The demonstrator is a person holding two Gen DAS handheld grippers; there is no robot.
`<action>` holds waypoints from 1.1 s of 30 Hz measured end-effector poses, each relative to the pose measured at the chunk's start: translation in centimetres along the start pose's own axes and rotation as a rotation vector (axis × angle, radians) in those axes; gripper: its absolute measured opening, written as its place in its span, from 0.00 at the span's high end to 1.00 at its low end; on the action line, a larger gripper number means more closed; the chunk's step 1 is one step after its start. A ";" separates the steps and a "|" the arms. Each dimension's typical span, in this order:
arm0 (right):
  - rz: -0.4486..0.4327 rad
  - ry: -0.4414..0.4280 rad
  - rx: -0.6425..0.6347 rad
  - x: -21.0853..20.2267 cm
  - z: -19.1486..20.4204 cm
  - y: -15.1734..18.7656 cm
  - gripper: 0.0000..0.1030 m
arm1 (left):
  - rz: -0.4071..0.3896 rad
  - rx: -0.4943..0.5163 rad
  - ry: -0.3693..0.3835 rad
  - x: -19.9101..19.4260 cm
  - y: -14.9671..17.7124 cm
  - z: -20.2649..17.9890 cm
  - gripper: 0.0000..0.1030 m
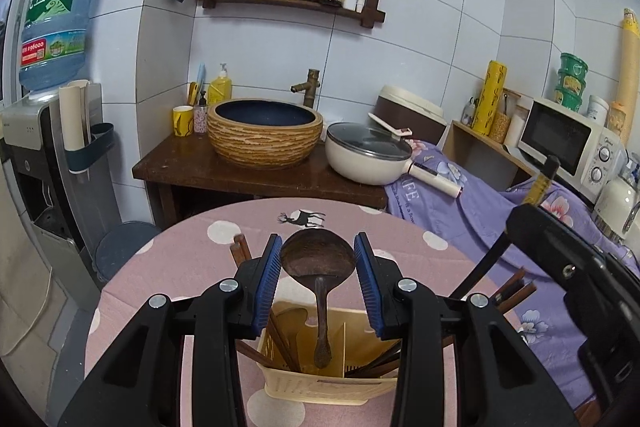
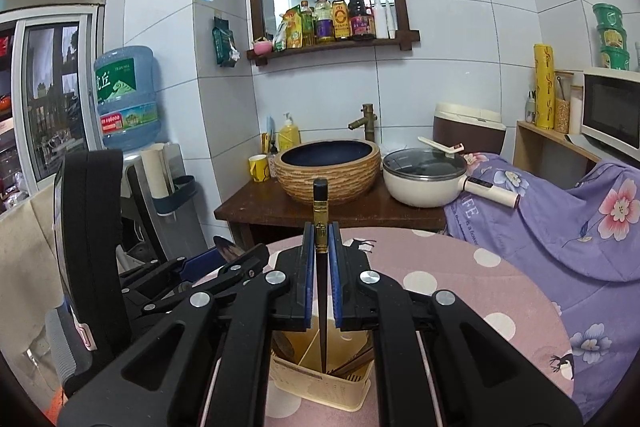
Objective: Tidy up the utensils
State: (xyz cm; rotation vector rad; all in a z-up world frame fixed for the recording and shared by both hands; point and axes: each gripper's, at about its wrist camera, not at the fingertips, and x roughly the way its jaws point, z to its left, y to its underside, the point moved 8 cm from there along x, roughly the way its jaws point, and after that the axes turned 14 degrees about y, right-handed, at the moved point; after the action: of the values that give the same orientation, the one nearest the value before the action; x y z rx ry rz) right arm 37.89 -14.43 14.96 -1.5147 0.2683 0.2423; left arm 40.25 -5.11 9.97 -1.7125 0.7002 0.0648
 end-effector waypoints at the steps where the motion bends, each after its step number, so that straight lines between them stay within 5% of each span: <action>1: 0.004 0.000 -0.004 0.2 0.1 0.6 0.92 | 0.008 0.006 0.003 0.2 0.5 -0.1 0.65; 16: 0.072 -0.027 -0.059 1.9 0.3 6.0 0.92 | 0.097 0.062 0.028 2.3 4.7 1.8 0.65; 25: 0.058 -0.026 -0.086 1.5 0.2 6.2 0.92 | 0.105 0.090 0.046 2.2 5.6 1.5 0.64; 28: 0.036 -0.034 -0.081 0.7 -0.1 5.6 0.91 | 0.087 0.104 0.051 1.3 5.2 1.2 0.55; 33: -0.061 -0.006 -0.074 -2.3 -1.4 4.0 0.48 | 0.007 0.160 0.062 -2.2 4.5 -0.1 0.26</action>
State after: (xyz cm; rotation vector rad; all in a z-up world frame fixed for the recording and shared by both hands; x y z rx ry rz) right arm 34.39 -15.63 11.85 -1.5929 0.2102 0.2099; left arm 36.25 -4.71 7.00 -1.5640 0.7379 -0.0384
